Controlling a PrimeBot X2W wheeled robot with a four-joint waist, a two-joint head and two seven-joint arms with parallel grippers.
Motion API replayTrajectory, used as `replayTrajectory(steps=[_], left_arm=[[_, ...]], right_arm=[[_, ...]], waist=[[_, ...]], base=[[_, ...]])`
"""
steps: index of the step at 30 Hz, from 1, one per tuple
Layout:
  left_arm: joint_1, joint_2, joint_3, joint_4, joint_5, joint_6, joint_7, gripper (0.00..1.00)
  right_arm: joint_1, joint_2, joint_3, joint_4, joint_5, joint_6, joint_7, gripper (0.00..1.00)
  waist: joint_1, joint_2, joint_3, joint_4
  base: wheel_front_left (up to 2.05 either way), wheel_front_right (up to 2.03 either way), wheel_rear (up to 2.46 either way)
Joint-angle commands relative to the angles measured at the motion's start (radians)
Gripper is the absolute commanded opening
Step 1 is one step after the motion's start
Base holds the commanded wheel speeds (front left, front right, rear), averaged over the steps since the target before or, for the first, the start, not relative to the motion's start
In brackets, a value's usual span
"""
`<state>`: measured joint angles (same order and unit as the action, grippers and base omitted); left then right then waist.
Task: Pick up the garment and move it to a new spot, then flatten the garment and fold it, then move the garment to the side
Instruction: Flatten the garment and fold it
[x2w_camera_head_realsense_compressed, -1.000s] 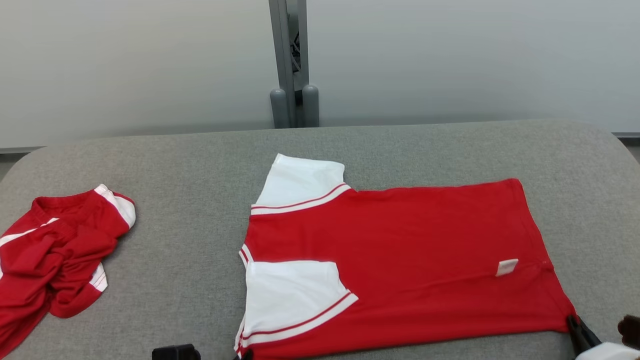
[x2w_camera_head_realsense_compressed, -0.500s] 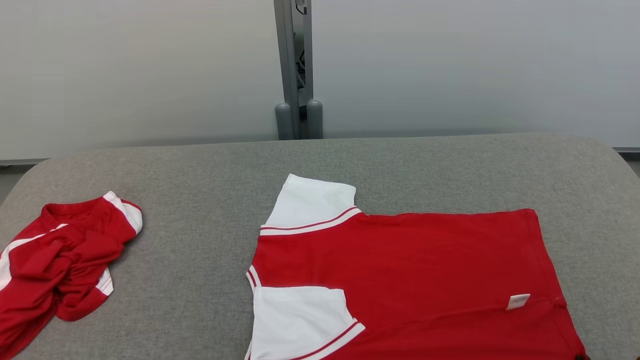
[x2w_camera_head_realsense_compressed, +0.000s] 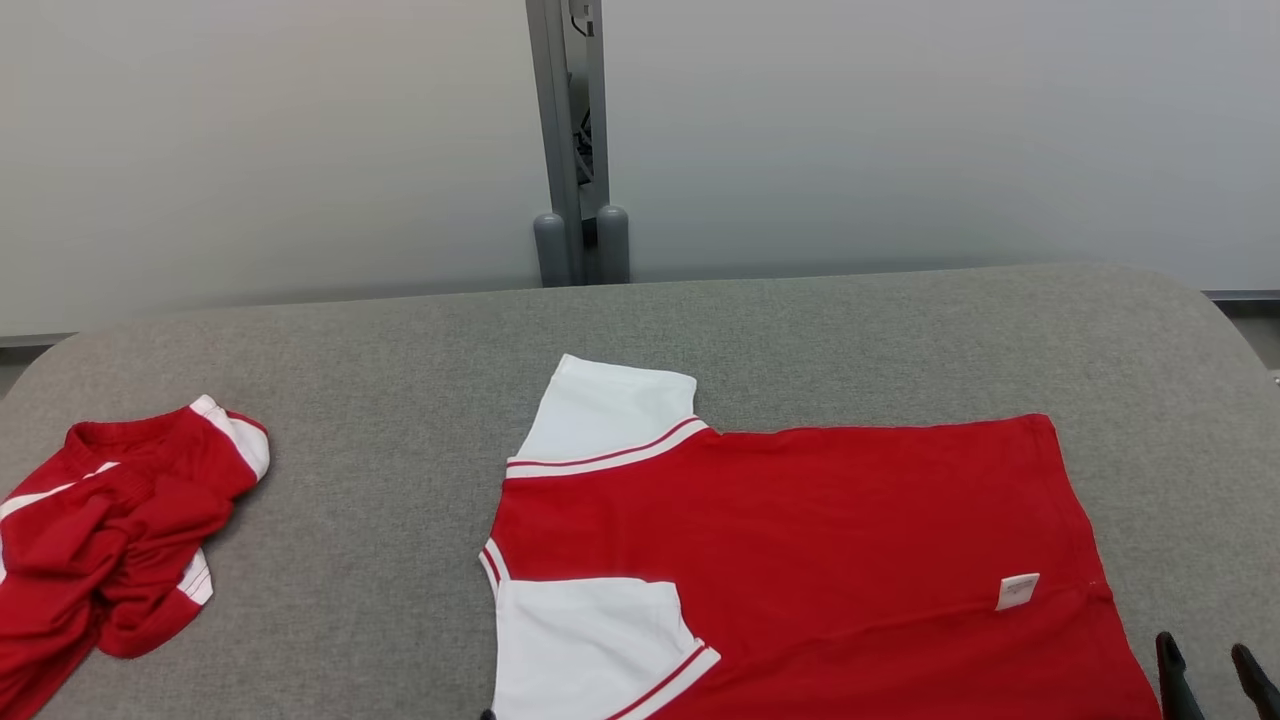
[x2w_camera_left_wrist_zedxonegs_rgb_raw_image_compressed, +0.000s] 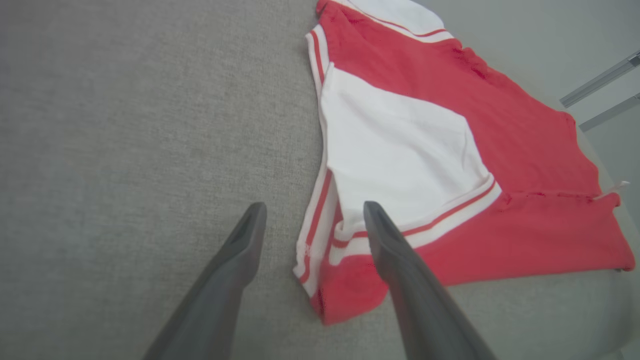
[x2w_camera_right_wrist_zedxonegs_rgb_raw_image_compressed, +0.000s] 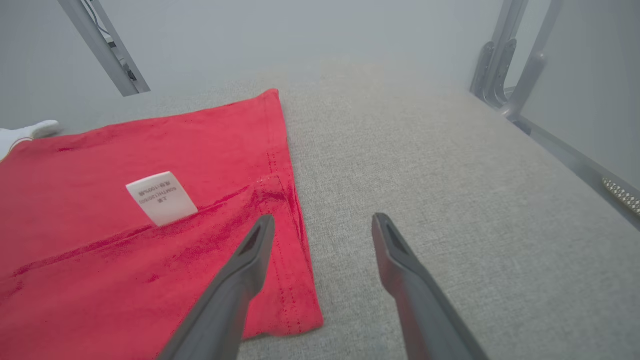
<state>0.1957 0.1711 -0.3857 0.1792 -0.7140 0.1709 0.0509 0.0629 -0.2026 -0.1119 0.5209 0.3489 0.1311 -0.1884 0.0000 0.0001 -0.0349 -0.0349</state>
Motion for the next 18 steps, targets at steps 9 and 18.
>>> replayTrajectory(steps=[9, 18], left_arm=[[-0.125, 0.038, 0.068, -0.109, 0.033, 0.031, -0.056, 1.0], [-0.504, 0.085, 0.025, -0.021, 0.038, -0.027, 0.176, 1.0]], right_arm=[[-0.024, 0.077, 0.016, -0.172, -0.091, -0.001, -0.067, 1.0], [-0.083, 0.078, 0.084, -0.178, -0.082, -0.001, -0.064, 1.0]], waist=[[0.0, -0.0001, 0.001, -0.042], [0.0, -0.0001, 0.096, -0.084]], base=[[0.0, 0.0, 0.0], [0.0, 0.0, 0.0]])
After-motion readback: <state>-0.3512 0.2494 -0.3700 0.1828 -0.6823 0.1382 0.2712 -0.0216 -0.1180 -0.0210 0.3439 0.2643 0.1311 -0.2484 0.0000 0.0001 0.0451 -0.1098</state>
